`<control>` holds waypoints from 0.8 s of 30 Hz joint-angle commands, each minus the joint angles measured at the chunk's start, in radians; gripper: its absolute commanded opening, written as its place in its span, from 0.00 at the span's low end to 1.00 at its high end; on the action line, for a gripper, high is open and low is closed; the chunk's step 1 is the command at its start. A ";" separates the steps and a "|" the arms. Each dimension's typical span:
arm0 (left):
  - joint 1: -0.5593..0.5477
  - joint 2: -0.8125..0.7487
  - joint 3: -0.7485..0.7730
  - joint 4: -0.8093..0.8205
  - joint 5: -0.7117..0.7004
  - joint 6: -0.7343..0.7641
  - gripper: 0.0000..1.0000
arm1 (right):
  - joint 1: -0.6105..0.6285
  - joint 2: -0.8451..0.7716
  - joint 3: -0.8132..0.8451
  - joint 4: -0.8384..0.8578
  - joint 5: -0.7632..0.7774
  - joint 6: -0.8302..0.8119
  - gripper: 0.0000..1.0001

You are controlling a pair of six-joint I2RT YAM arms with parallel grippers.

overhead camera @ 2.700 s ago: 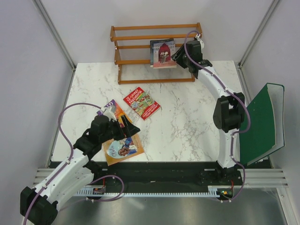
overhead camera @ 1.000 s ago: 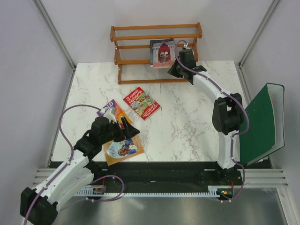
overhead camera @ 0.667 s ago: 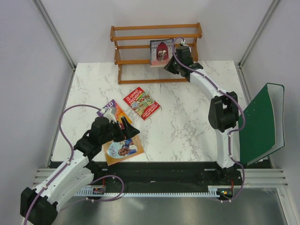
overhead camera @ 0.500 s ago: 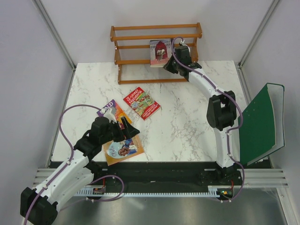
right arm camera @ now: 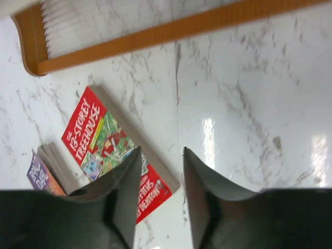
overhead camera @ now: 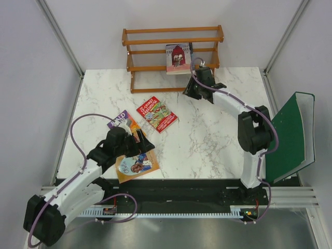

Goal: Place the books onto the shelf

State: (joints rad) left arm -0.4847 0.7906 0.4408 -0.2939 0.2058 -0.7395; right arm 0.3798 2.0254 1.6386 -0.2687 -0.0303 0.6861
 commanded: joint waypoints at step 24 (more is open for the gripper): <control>0.066 0.354 0.256 -0.151 -0.114 0.132 0.98 | 0.284 -0.237 -0.818 0.542 -0.118 0.191 0.98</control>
State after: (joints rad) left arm -0.4263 1.1278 0.6632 -0.4404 0.0956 -0.6468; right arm 0.6571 1.7599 0.8600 0.2352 -0.1337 0.8440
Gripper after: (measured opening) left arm 0.986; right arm 0.980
